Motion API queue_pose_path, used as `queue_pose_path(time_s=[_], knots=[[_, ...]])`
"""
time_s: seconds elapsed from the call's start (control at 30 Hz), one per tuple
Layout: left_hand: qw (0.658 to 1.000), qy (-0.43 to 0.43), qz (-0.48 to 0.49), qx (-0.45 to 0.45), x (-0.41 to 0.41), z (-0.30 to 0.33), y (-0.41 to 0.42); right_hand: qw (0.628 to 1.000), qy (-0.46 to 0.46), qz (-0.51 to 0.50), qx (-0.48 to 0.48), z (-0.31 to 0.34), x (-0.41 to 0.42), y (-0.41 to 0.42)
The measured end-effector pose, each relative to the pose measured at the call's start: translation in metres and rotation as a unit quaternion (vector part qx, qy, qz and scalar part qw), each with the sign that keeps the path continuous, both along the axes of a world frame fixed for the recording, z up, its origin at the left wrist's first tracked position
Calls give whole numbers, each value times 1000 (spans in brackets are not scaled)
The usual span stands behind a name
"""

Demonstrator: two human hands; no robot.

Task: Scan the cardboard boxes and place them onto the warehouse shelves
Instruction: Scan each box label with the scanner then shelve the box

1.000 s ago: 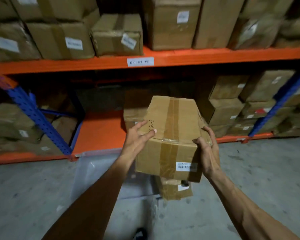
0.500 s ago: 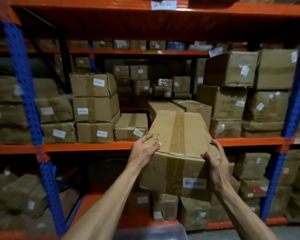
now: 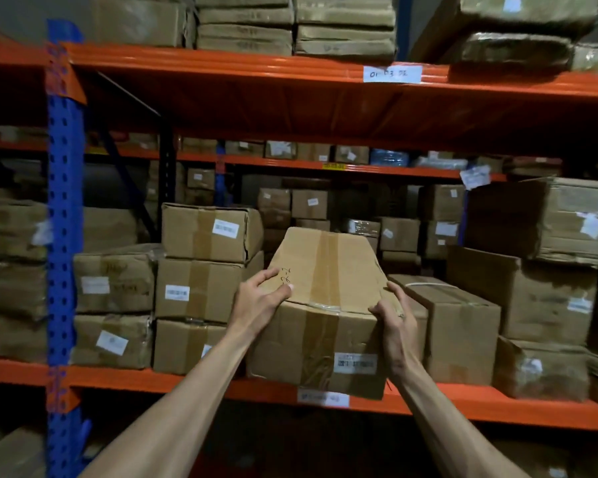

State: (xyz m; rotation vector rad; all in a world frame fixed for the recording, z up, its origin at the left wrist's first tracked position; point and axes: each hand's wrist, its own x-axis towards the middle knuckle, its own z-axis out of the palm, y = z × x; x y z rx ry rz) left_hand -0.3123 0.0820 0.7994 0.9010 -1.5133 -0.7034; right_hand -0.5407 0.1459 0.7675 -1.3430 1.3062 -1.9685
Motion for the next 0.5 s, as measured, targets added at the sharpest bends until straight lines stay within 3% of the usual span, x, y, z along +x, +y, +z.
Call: queue_pose_path(time_s=[0.2,0.5], knots=[[999,23,8,20,5,-2,-143,1000,22,-1,19,2,7,-147],[998,26,3,63,-7,-36,-273,997,35,-9,64,-38,-14,-293]])
